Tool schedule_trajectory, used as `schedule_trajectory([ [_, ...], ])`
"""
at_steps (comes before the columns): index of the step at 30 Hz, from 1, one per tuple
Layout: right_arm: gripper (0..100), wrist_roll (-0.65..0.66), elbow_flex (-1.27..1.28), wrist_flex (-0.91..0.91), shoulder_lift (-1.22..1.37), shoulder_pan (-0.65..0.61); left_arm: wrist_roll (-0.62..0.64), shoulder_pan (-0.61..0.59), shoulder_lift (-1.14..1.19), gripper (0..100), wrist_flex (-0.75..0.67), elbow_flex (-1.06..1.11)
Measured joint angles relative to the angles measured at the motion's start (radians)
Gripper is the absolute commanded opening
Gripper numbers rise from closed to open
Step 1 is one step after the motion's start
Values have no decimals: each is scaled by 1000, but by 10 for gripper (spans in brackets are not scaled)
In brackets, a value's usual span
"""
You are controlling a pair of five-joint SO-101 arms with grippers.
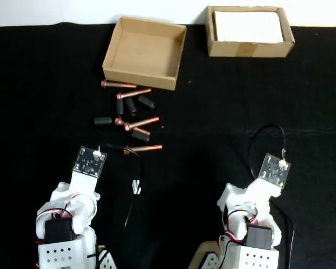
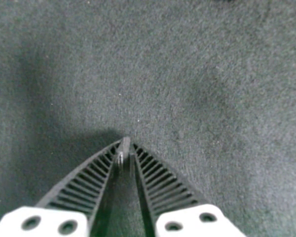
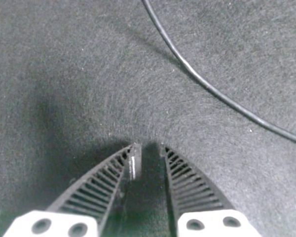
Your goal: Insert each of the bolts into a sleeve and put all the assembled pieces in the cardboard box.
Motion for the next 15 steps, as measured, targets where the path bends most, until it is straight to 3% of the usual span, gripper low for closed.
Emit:
schedule_trajectory([
  [15, 77, 0, 0, -31, 0, 0, 0, 0, 0, 11, 0, 0],
])
